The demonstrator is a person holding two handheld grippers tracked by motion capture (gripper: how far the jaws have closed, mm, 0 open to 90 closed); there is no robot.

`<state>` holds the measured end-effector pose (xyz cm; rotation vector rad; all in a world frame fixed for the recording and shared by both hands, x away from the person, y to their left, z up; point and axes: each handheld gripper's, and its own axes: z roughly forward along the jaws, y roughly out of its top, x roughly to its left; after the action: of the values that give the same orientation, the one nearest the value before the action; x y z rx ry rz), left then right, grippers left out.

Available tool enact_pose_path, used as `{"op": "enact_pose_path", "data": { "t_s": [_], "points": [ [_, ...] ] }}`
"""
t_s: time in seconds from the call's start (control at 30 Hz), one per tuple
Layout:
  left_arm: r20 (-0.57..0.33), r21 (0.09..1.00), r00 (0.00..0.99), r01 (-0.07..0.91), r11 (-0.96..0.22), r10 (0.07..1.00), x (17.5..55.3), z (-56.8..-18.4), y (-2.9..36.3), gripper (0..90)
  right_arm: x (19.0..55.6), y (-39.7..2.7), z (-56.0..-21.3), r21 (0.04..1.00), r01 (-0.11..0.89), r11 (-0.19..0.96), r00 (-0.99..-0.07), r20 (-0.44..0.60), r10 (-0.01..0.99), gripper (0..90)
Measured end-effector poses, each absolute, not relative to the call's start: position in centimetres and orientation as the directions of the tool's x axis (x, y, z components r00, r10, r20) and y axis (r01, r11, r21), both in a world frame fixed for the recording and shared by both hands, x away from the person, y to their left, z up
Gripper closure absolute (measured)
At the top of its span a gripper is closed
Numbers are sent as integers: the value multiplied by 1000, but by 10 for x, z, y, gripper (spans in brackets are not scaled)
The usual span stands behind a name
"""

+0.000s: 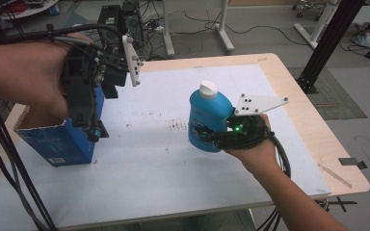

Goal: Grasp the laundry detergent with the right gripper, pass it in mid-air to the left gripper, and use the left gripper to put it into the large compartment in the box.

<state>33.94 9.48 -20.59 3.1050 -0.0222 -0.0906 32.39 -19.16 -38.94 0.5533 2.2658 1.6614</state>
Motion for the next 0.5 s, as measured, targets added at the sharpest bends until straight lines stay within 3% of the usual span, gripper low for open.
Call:
{"op": "enact_pose_path", "data": {
  "t_s": [0.5],
  "points": [
    [-59,38,997,-37,-999,-39,341,-208,77,41,322,-168,-383,943,98,317,-956,1,292,458]
  ]
}}
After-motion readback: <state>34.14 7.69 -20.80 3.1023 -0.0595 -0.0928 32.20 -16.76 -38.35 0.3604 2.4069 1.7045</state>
